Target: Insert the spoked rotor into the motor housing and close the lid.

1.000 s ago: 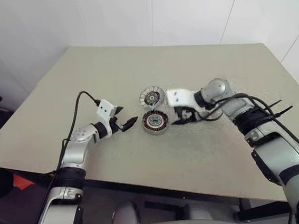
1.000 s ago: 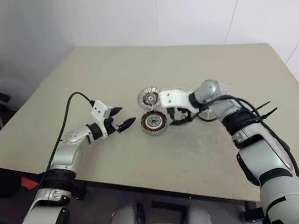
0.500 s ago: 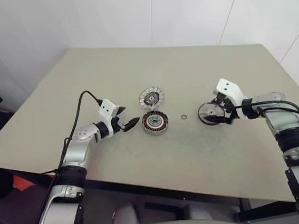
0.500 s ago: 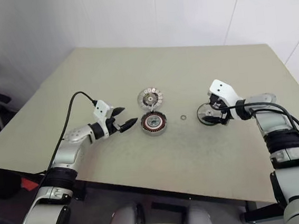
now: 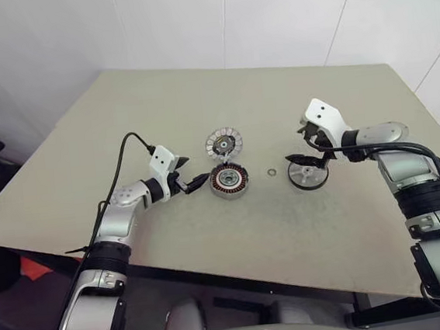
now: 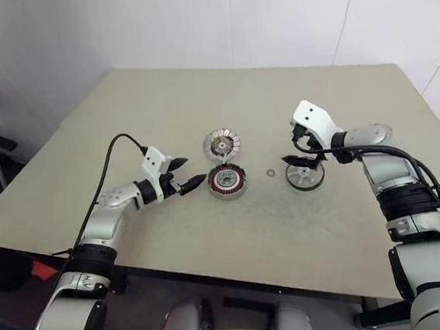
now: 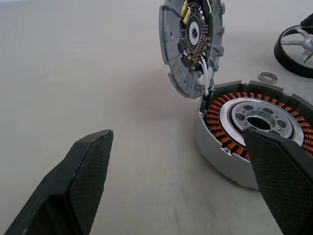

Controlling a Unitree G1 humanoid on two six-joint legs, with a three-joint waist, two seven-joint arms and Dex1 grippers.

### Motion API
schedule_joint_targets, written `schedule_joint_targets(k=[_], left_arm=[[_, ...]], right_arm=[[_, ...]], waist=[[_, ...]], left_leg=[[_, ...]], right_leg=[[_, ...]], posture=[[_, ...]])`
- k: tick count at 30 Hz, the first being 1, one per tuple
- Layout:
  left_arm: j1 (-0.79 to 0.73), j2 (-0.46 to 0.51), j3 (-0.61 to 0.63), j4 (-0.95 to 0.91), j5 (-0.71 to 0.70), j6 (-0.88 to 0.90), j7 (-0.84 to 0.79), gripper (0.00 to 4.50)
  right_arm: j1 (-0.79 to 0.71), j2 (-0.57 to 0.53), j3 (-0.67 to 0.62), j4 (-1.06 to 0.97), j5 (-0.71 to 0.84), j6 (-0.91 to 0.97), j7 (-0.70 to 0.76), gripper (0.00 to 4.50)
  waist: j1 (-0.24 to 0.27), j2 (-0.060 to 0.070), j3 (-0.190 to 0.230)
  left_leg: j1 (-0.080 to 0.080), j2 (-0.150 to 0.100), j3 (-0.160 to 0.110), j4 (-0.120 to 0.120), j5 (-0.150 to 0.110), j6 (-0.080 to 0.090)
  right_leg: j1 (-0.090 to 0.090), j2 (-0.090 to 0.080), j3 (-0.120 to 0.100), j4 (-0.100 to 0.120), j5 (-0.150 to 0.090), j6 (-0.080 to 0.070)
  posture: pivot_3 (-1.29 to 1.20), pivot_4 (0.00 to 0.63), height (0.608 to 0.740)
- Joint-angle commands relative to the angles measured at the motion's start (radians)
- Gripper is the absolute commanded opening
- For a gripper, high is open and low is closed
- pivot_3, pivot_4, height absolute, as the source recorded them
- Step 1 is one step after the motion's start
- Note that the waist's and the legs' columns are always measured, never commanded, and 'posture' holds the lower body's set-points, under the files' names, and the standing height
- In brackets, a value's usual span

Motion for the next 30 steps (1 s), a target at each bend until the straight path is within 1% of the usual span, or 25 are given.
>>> schedule_joint_targets(k=[1,8,12,24,30], left_arm=[[-0.003,0.006,0.014,-0.035,-0.007,-0.012,0.005,4.5],[-0.005,0.006,0.011,-0.031,-0.004,-0.014,0.007,4.5],[0.0,0.008,0.012,-0.039,-0.004,-0.011,0.009,4.5],[0.008,0.01,0.011,-0.047,-0.005,-0.009,0.01,4.5],[0.004,0.012,0.01,-0.047,-0.004,-0.007,0.011,4.5]], right_arm=[[-0.001,0.018,0.005,-0.091,0.048,0.025,0.031,4.49],[0.017,0.124,0.063,-0.044,0.029,0.056,-0.021,4.49],[0.045,0.148,0.078,-0.052,0.037,0.084,-0.028,4.49],[0.036,0.16,0.072,0.165,-0.008,0.023,-0.105,4.49],[0.031,0.155,0.074,0.185,-0.007,0.01,-0.104,4.49]], waist=[[0.0,0.0,0.0],[-0.001,0.0,0.0],[0.001,0.0,0.0],[0.0,0.0,0.0],[0.001,0.0,0.0]], left_leg=[[0.0,0.0,0.0,0.0,0.0,0.0],[0.0,0.0,0.0,0.0,0.001,-0.001],[0.0,0.0,0.0,0.0,0.001,-0.001],[0.001,0.0,0.0,-0.001,0.001,-0.002],[0.006,0.0,0.0,0.0,0.001,-0.002]], right_leg=[[0.0,0.0,0.0,0.0,0.0,0.0],[0.0,0.0,0.0,0.001,0.0,0.0],[0.0,0.0,0.0,0.001,0.0,0.0],[0.001,0.0,0.0,0.0,0.0,0.0],[0.006,0.0,0.0,0.0,0.0,0.0]], posture=[[0.0,0.0,0.74],[0.0,0.0,0.74],[0.0,0.0,0.74],[0.0,0.0,0.74],[0.0,0.0,0.74]])
